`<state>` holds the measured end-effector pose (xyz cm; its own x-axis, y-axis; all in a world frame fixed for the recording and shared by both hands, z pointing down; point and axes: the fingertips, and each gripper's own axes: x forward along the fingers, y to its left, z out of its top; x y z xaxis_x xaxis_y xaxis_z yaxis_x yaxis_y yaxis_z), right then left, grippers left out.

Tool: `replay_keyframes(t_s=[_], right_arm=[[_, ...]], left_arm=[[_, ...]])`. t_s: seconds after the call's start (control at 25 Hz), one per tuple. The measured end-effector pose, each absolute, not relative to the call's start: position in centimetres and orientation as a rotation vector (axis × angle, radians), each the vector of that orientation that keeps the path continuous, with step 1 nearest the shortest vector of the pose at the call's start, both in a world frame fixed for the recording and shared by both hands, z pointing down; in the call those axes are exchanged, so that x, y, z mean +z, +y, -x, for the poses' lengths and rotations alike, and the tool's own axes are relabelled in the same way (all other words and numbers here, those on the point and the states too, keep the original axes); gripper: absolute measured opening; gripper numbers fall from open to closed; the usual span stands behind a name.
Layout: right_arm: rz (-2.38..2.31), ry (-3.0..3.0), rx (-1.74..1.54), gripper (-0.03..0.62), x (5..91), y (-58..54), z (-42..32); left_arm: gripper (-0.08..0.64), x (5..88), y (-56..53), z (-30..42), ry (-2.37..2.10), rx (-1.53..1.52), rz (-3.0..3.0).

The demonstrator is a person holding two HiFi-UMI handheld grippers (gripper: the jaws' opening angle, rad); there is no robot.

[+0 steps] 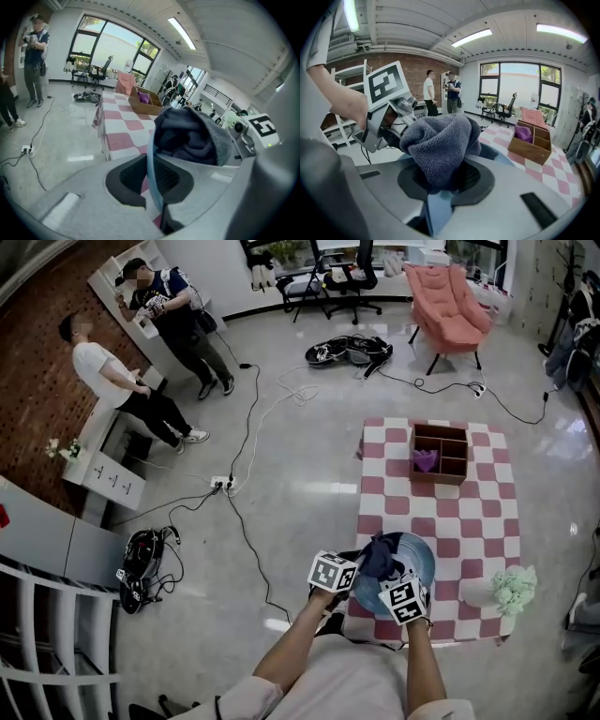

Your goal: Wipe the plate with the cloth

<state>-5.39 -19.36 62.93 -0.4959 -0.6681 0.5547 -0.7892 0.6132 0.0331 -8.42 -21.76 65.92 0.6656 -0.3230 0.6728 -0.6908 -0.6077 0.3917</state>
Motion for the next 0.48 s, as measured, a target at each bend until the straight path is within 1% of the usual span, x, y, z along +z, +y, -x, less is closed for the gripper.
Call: replay_keyframes(t_s=[0.24, 0.48], right_arm=[[-1.069, -2.355, 0.278, 0.083, 62.4, -19.0, 7.8], [-0.986, -2.351, 0.295, 0.083, 64.5, -17.5, 8.4]], left_arm=[[0.026, 63.8, -20.6, 9.5, -0.912, 0.725, -2.25], [0.026, 66.0, -18.5, 10.2, -0.937, 0.786, -2.212]])
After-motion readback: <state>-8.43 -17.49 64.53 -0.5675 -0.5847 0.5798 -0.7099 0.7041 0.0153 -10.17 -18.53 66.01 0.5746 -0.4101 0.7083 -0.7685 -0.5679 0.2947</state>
